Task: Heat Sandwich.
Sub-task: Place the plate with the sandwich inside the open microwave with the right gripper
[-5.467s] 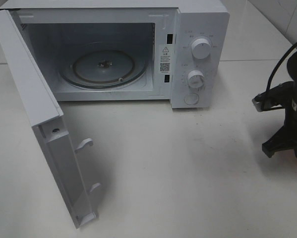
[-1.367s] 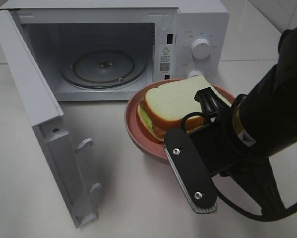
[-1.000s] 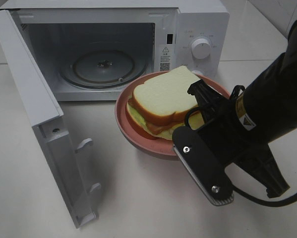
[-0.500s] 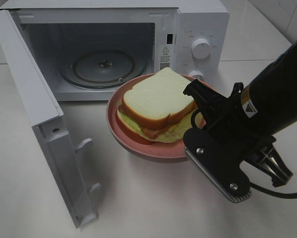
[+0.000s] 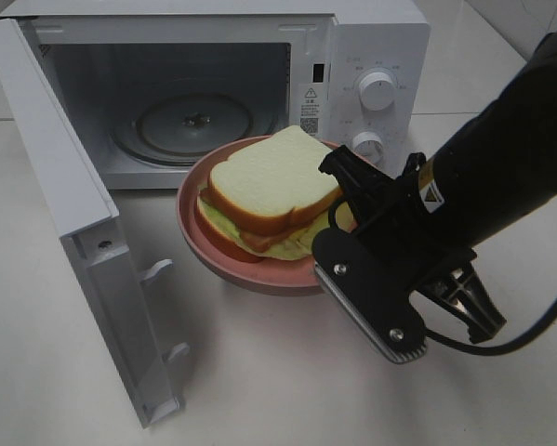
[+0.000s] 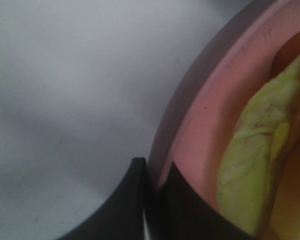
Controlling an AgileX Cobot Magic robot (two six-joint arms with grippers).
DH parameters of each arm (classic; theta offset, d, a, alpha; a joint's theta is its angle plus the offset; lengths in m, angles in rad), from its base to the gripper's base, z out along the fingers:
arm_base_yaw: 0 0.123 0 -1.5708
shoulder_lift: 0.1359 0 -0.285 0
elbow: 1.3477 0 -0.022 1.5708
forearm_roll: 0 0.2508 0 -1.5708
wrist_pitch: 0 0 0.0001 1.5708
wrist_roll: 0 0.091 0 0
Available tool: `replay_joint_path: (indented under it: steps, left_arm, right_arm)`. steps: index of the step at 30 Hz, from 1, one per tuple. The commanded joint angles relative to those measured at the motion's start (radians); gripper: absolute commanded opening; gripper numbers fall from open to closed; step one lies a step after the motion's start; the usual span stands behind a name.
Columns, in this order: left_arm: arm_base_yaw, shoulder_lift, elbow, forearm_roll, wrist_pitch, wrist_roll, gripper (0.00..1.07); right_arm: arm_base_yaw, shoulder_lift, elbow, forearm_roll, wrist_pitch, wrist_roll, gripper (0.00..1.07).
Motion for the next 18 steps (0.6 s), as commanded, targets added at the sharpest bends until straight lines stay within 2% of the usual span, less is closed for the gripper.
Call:
replay_joint_path:
  steps: [1,18]
  left_arm:
    - [0.001,-0.021,0.002,-0.004,0.001,-0.001,1.00]
    - [0.001,-0.021,0.002,-0.004,0.001,-0.001,1.00]
  right_arm:
    - [-0.004,0.017,-0.037,0.009,-0.040,-0.016,0.00]
    - [-0.004,0.217,-0.247,0.016,-0.032,-0.005,0.00]
